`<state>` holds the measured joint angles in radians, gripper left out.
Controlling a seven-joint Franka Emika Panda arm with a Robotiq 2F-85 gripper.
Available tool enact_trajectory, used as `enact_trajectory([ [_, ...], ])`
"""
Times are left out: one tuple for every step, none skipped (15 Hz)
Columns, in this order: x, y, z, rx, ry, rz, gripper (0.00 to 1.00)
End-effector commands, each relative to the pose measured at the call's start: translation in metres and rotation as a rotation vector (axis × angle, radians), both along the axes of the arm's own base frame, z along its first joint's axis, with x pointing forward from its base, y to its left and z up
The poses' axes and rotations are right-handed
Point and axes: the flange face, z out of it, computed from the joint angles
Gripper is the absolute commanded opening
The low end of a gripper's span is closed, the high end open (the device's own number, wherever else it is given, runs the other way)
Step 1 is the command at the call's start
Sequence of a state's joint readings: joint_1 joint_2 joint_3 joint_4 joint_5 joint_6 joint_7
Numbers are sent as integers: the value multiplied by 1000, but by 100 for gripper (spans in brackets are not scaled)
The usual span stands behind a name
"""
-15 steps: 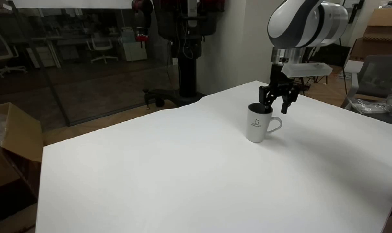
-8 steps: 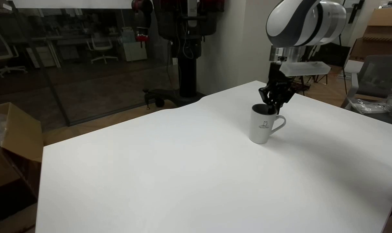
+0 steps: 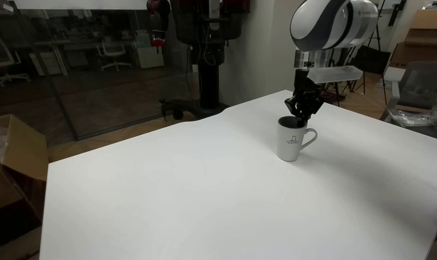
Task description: Move the mug backward
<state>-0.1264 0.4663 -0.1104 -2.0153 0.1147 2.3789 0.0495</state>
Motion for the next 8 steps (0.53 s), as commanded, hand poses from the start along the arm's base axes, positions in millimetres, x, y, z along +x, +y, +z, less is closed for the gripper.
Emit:
enact_trajectory([
  [1,0,1,0,2,1,9],
  [1,0,1,0,2,2,9],
  [1,0,1,0,2,3,9],
  [1,0,1,0,2,3,2],
  [1,1,4,4,-22,-7,2],
  [3,1,4,15,-36,-9,2],
  [8,3,4,27,-56,-15,2],
  [13,5,5,46,-87,-24,2],
])
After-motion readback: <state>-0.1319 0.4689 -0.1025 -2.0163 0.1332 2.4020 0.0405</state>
